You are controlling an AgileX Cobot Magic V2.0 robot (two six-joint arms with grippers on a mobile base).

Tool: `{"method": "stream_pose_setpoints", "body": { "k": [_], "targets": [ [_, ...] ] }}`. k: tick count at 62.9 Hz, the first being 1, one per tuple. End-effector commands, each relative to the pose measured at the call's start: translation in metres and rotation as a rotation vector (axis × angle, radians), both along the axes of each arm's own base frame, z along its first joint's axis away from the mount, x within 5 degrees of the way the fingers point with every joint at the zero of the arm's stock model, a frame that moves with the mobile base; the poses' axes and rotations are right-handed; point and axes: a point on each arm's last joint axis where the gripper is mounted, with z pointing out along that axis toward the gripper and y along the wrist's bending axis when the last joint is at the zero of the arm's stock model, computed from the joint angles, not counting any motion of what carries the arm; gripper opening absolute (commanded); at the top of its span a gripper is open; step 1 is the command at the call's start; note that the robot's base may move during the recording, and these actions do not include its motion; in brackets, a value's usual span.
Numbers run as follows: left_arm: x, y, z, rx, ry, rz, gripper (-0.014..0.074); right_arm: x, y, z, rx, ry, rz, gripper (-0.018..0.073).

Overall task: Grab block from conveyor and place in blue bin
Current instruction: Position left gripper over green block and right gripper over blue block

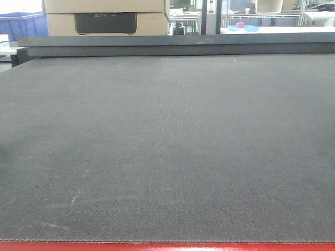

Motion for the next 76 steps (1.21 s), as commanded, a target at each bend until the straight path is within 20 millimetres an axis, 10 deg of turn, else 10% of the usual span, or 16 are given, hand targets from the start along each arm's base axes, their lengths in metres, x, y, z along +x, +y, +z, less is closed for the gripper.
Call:
{"method": "stream_pose_setpoints", "body": {
  "k": [1, 40, 68, 76],
  "targets": [
    [0.014, -0.001, -0.006, -0.007, 0.065, -0.005, -0.0111, 0.012, -0.001, -0.010, -0.016, 0.103, -0.002, -0.0168],
    [0.120, -0.013, -0.086, -0.116, 0.557, -0.035, -0.0111, 0.062, 0.000, -0.058, 0.011, 0.484, -0.063, -0.0157],
    [0.130, -0.013, -0.091, -0.121, 0.535, -0.033, -0.0111, 0.140, -0.003, -0.082, -0.061, 0.652, -0.077, -0.0148],
    [0.130, -0.013, -0.091, -0.121, 0.535, -0.033, -0.0111, 0.159, -0.002, -0.085, -0.074, 0.672, -0.053, 0.0012]
  ]
}}
